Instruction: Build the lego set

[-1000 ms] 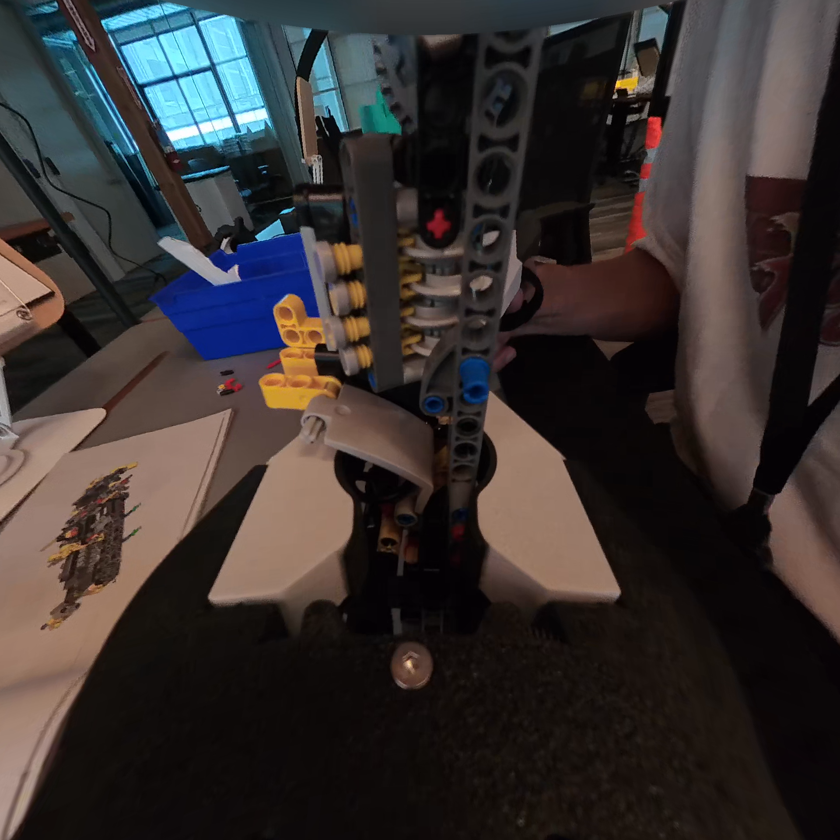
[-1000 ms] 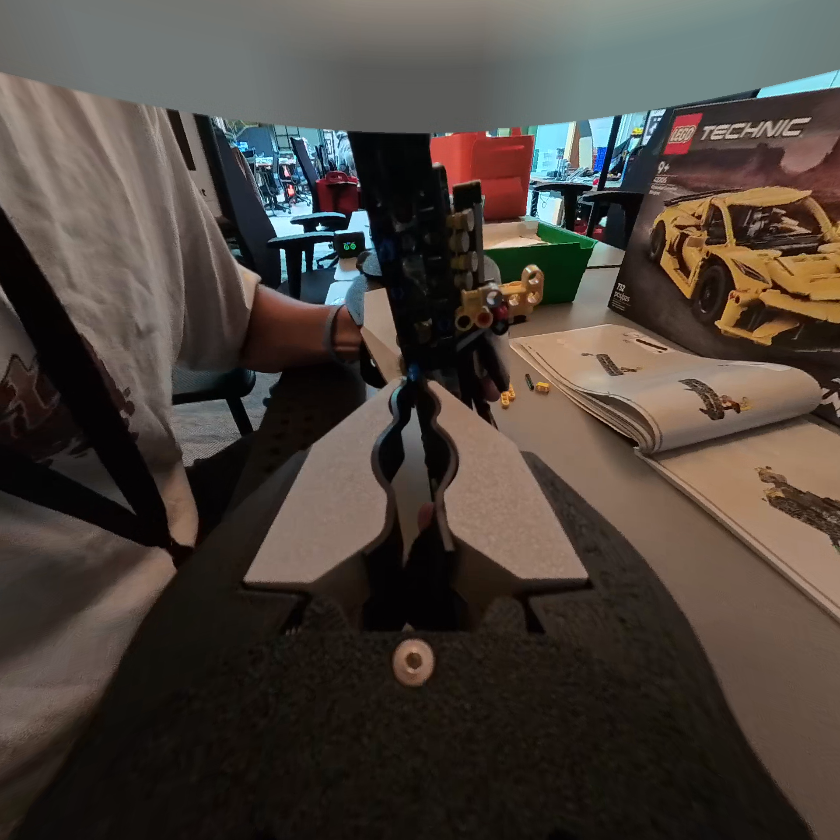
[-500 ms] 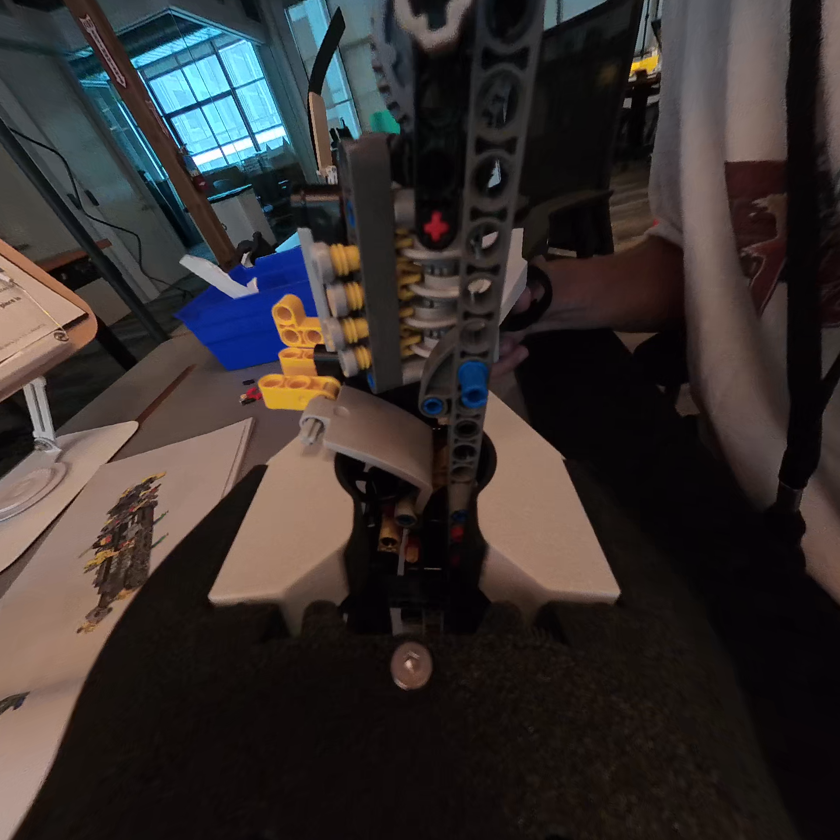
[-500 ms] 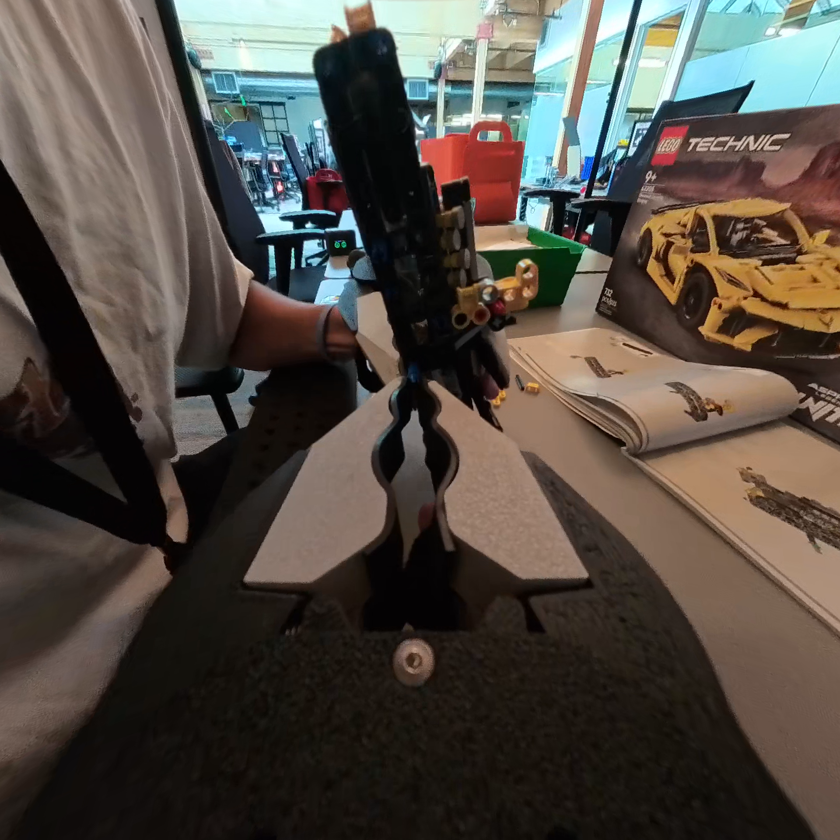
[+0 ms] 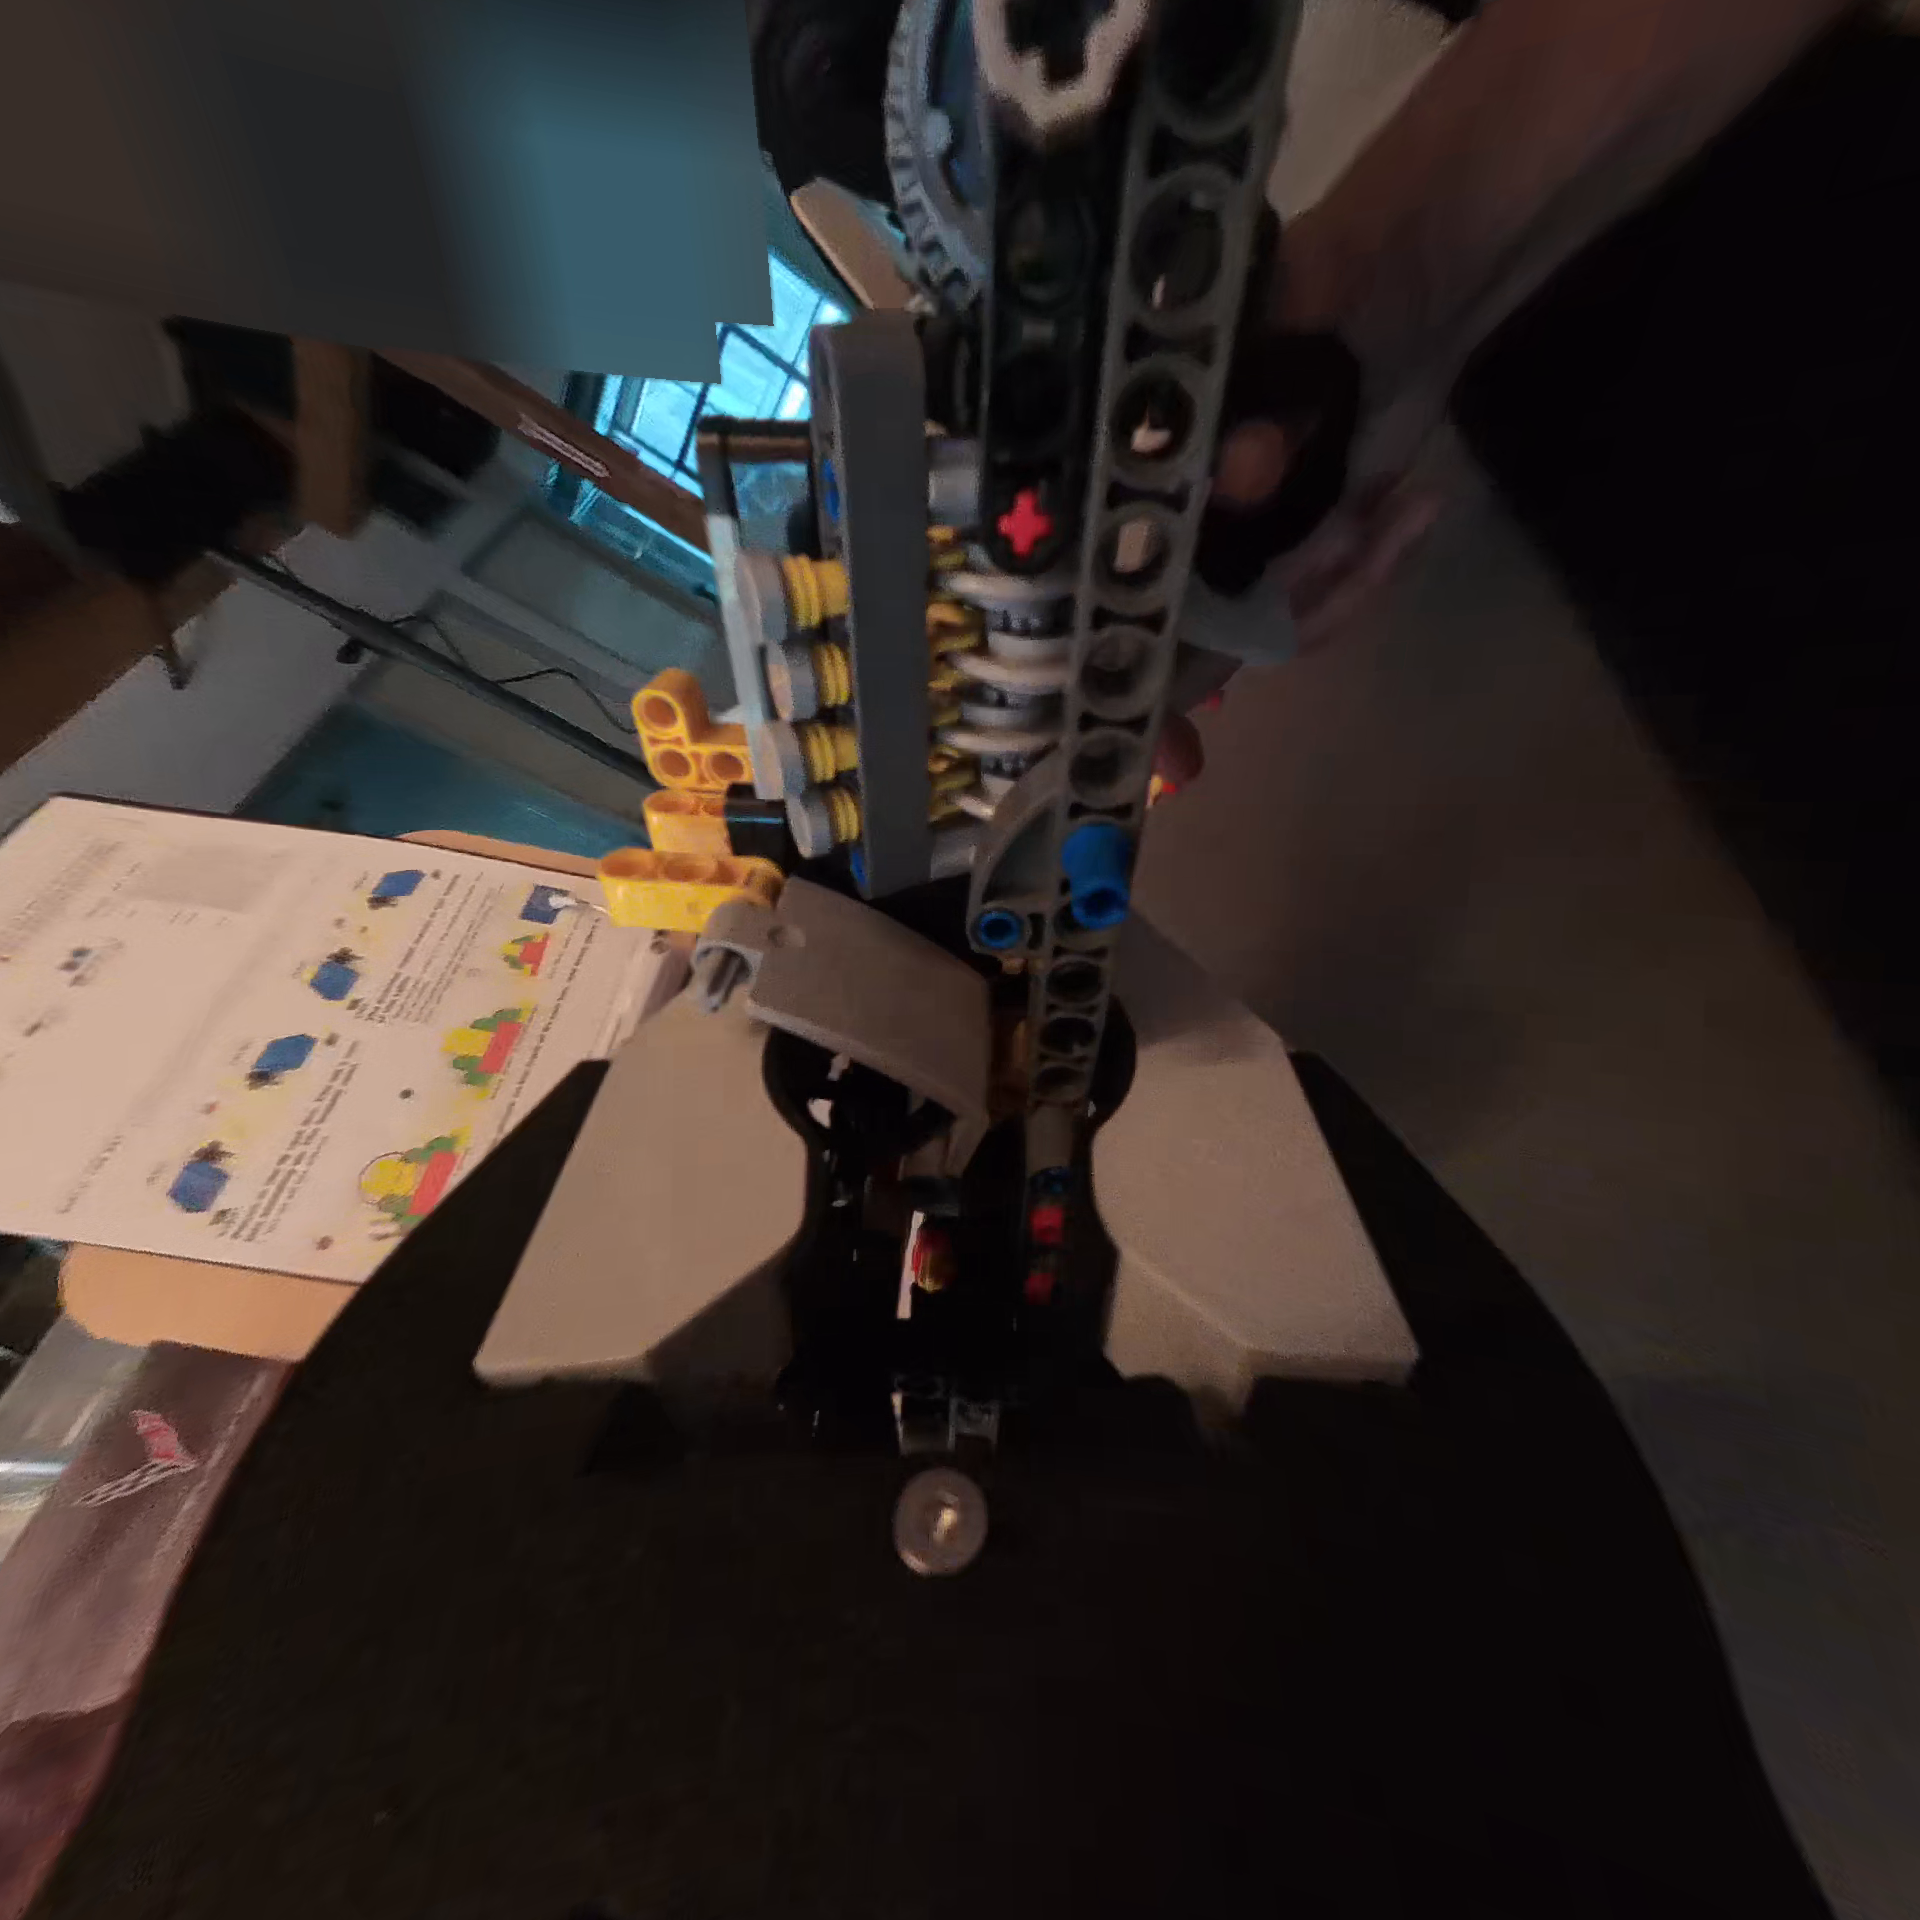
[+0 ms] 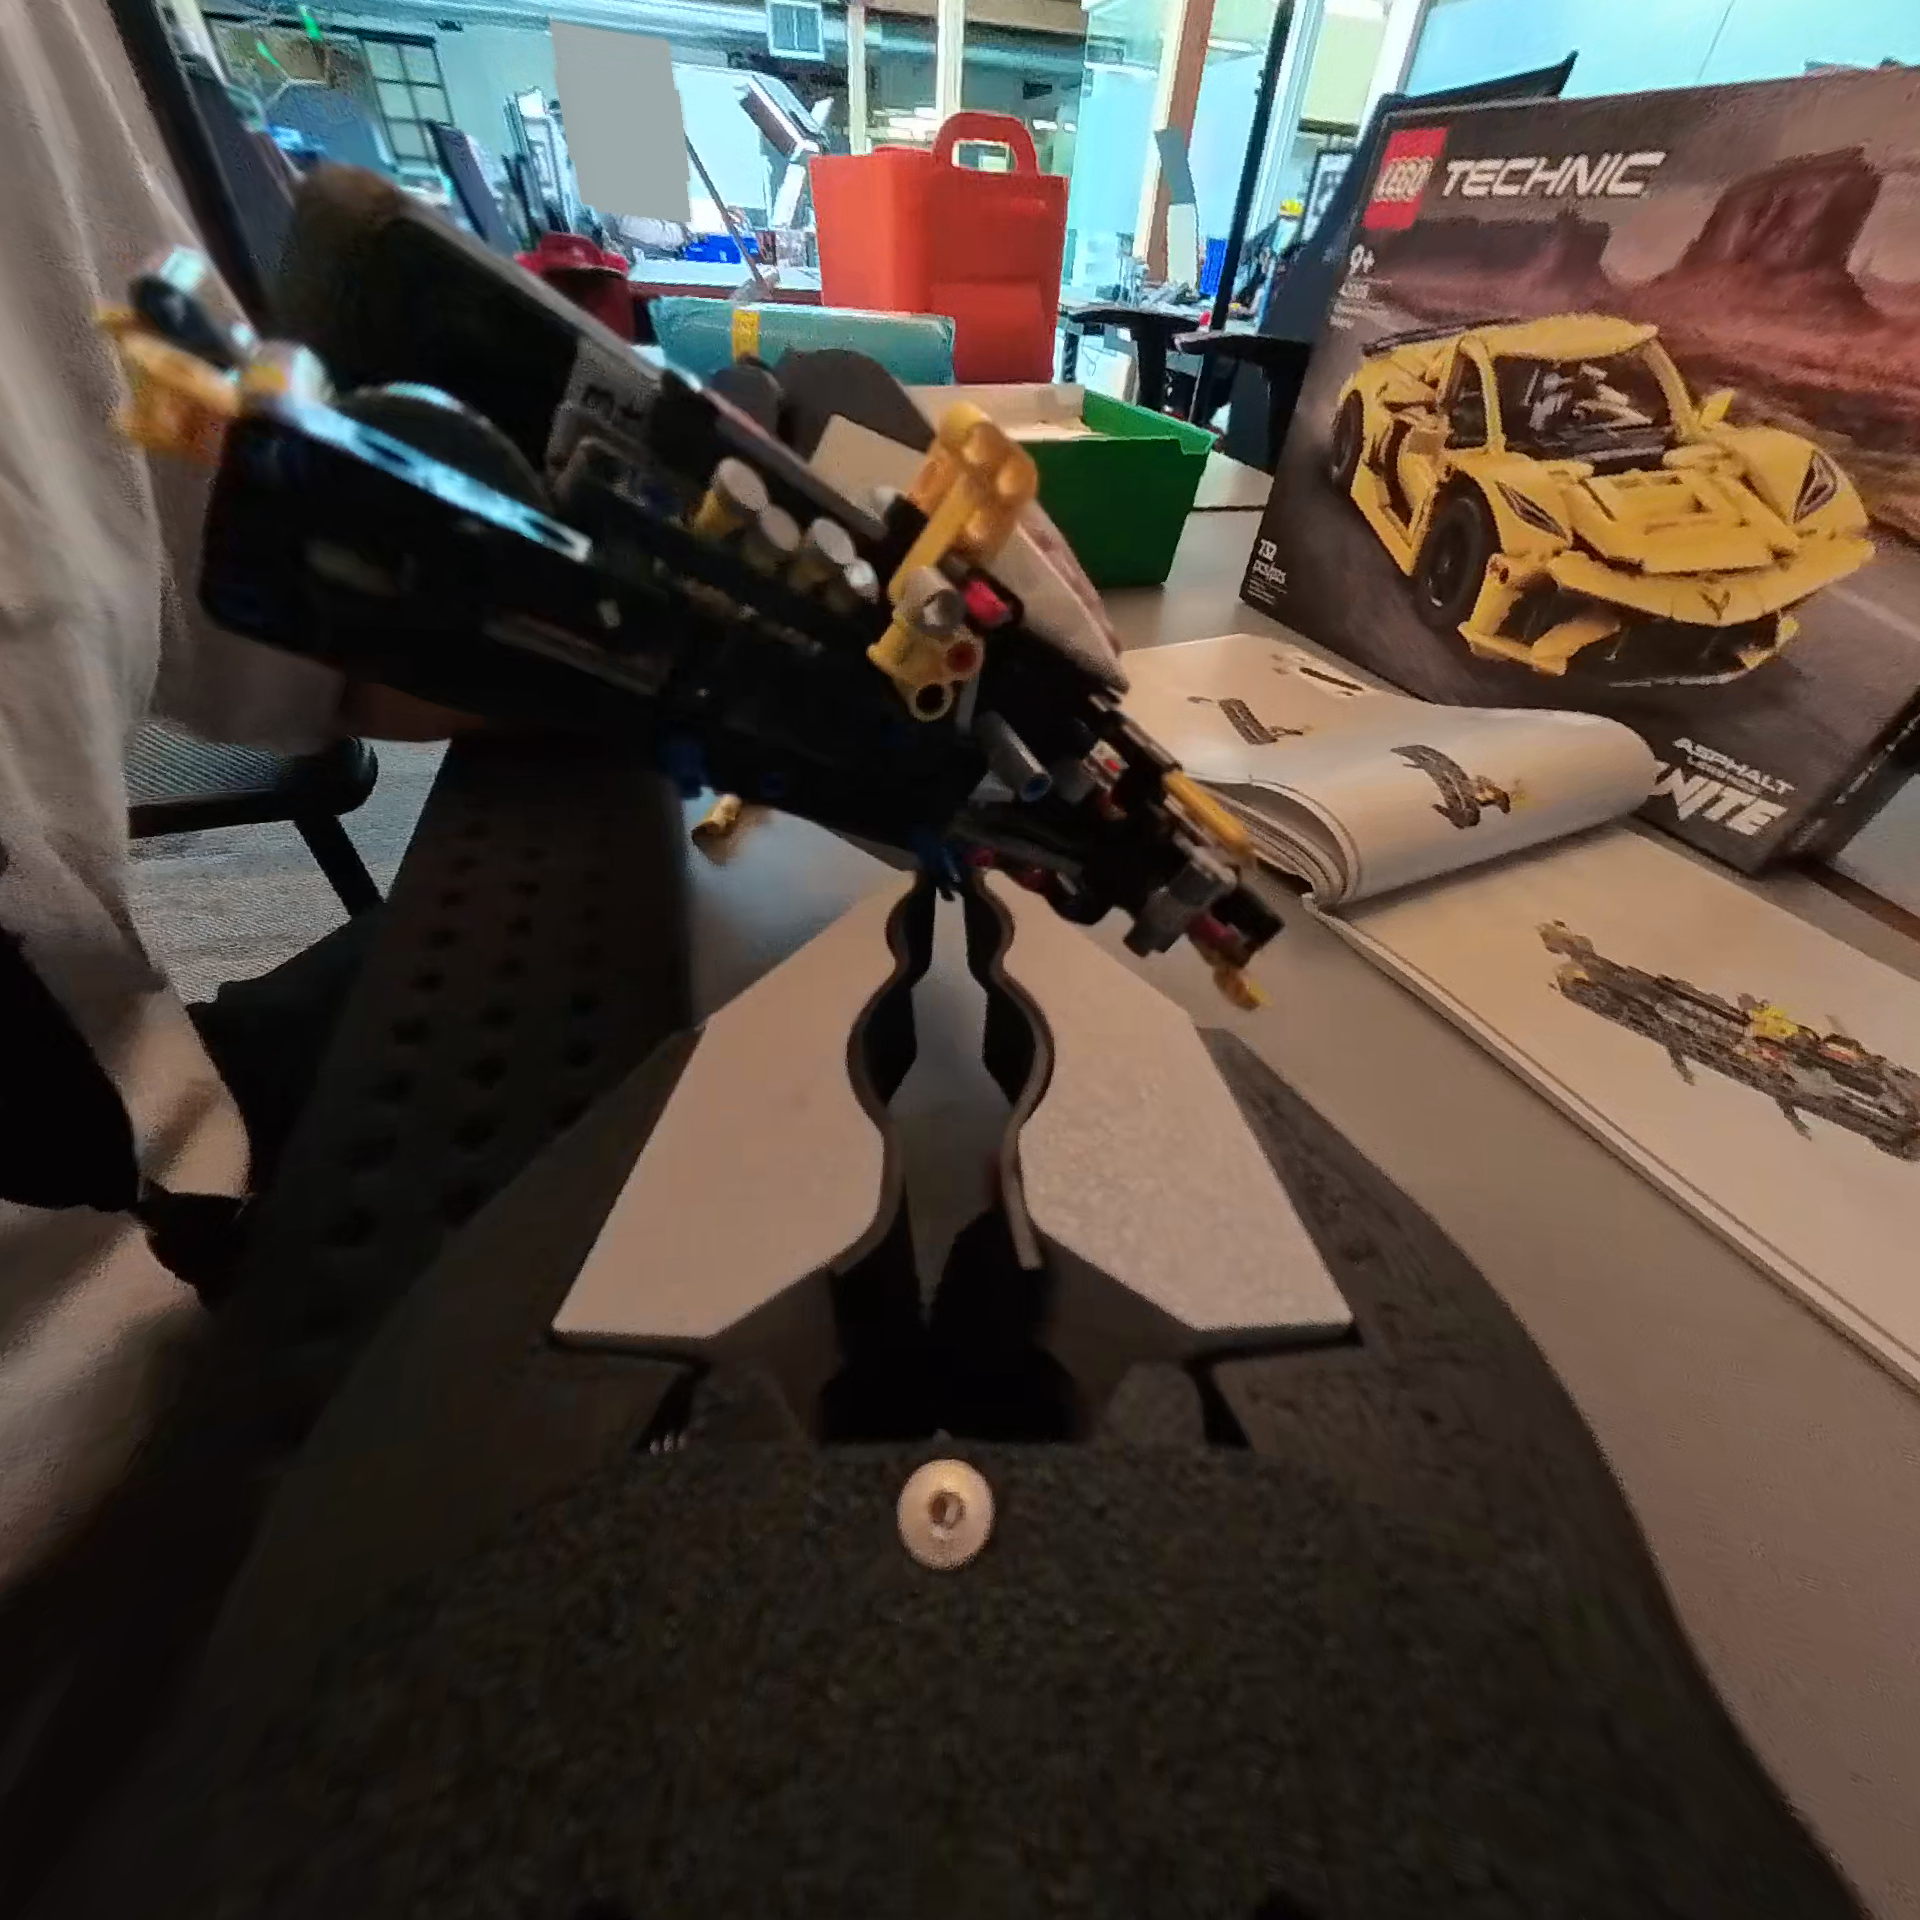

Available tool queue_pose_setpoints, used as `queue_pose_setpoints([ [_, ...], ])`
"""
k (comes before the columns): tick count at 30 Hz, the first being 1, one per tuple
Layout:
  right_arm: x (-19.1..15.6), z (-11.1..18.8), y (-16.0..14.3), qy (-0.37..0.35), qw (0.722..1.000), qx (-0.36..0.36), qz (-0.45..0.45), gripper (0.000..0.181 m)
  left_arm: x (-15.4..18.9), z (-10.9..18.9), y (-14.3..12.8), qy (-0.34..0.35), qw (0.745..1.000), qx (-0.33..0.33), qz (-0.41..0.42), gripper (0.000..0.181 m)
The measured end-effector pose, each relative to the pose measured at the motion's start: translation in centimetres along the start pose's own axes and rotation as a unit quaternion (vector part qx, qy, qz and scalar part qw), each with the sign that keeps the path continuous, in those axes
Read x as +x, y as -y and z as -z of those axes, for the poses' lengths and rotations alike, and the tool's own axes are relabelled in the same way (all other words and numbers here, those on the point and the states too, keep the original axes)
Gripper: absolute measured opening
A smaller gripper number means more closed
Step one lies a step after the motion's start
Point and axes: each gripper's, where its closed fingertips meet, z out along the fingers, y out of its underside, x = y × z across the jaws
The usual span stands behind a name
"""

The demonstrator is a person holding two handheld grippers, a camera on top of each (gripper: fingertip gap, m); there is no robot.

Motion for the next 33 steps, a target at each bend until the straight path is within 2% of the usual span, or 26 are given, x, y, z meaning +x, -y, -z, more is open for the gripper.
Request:
queue_pose_setpoints([
  [5,0.8,-0.3,-2.0,-0.009,0.999,-0.04,0.015,0.005,1.1,-0.5,-1.4,0.002,0.998,-0.05,-0.041,0.045],
  [8,0.9,-0.4,-3.2,-0.008,0.998,-0.065,0.018,0.005,2.1,-0.6,-2.2,-0.012,0.997,-0.071,-0.003,0.045],
  [16,0.5,-0.4,-4.0,0.006,0.997,-0.079,0.016,0.005,2.9,-0.5,-2.7,-0.01,0.994,-0.088,0.058,0.051],
  [21,0.5,-0.4,-4.7,0.008,0.995,-0.094,0.018,0.005,3.4,-0.4,-3.1,-0.02,0.988,-0.103,0.113,0.068],
  [23,0.2,-0.3,-4.9,0.016,0.995,-0.099,0.018,0.005,3.2,-0.4,-3.9,-0.008,0.983,-0.119,0.138,0.081],
  [26,0.2,-0.3,-4.7,0.019,0.996,-0.092,0.013,0.004,3.6,-0.3,-4.9,-0.01,0.984,-0.134,0.119,0.084],
  [33,0.4,-0.2,-4.8,0.024,0.996,-0.09,0.003,0.004,3.4,-0.4,-4.7,-0.007,0.984,-0.112,0.135,0.081],
])
